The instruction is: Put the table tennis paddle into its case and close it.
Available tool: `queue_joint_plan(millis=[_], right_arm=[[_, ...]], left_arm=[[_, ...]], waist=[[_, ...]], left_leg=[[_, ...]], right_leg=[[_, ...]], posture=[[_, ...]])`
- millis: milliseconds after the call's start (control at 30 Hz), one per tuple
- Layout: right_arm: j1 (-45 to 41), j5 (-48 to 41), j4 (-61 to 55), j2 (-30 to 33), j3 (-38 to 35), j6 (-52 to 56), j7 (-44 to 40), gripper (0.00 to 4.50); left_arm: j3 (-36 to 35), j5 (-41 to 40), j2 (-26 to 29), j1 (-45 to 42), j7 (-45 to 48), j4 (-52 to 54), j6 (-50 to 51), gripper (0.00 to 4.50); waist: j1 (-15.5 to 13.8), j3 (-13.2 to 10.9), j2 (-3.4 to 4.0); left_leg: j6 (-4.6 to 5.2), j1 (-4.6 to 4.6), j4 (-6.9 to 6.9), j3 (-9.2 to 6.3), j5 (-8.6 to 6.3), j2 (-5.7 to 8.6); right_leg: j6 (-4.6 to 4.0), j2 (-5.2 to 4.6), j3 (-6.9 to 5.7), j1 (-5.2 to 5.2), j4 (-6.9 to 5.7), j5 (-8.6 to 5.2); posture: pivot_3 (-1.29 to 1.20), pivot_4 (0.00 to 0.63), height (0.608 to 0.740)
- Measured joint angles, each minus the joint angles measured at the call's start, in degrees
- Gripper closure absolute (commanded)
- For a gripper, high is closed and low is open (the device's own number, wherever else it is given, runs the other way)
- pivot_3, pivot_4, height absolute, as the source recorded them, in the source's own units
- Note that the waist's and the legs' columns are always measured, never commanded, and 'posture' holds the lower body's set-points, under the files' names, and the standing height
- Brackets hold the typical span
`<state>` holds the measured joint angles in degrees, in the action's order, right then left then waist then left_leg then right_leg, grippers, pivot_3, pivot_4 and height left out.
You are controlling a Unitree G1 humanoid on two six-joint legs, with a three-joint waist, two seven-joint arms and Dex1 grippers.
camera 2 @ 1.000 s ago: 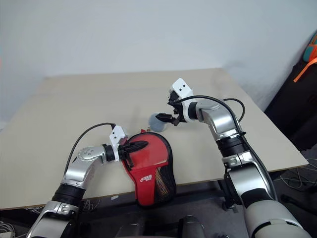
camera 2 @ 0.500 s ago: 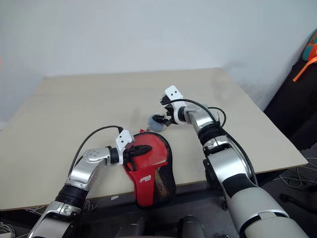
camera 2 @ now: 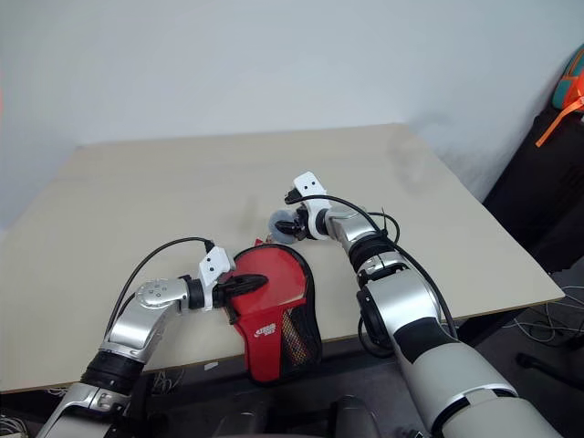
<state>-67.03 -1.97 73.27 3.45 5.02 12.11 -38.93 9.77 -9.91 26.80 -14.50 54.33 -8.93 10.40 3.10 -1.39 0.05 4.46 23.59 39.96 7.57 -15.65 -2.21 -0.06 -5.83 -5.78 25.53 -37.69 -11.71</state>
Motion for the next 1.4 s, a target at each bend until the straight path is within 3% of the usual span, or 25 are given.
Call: queue_joint_plan(millis=[167, 267, 767, 1133, 1400], right_arm=[[0.0, 0.5, 0.1, -0.4, -0.8, -0.1, 0.0, 3.74], [0.0, 1.0, 0.1, -0.5, -0.9, -0.1, -0.4, 4.47], [-0.2, 6.3, 0.0, 0.5, 1.4, -4.3, 0.9, 4.47], [2.9, 11.2, -6.3, 7.8, 6.9, -7.9, -8.1, 4.47], [7.9, 11.0, -19.3, 14.3, 7.4, -5.2, -16.0, 4.47]], left_arm=[[-0.1, -0.1, 0.3, 0.4, 0.0, 0.4, 0.2, 4.50], [-0.3, -0.3, 0.4, 0.4, 0.6, 0.1, 0.2, 4.50], [-0.7, -0.9, 2.0, 0.0, 4.0, -0.9, 0.3, 4.50], [0.1, -1.0, 2.7, -1.5, 5.7, -2.3, 0.6, 4.50], [0.5, -0.9, 1.6, -2.6, 5.7, -4.6, -1.1, 4.50]], waist=[[0.0, 0.0, 0.03], [0.0, 0.0, 0.04], [0.0, 0.0, 0.14], [0.0, 0.0, 0.22], [-0.6, 0.0, 0.41]], left_leg=[[0.00, -0.01, -0.01, 0.02, 0.00, -0.01], [-0.01, -0.01, -0.02, 0.03, 0.00, -0.02], [-0.04, -0.05, -0.04, 0.11, -0.02, -0.04], [-0.03, -0.05, -0.04, 0.11, -0.01, -0.03], [0.02, -0.06, 0.02, 0.06, 0.00, 0.04]], right_leg=[[0.00, 0.01, 0.02, 0.01, 0.00, 0.00], [0.00, 0.02, 0.02, 0.01, 0.00, 0.00], [0.01, 0.02, 0.07, 0.01, 0.01, -0.01], [0.05, 0.03, 0.08, 0.01, 0.01, -0.03], [0.24, -0.02, 0.07, -0.05, 0.03, -0.14]], posture=[[0.00, 0.000, 0.706], [0.00, 0.000, 0.706], [0.00, 0.000, 0.706], [0.00, 0.000, 0.706], [0.00, 0.000, 0.706]])
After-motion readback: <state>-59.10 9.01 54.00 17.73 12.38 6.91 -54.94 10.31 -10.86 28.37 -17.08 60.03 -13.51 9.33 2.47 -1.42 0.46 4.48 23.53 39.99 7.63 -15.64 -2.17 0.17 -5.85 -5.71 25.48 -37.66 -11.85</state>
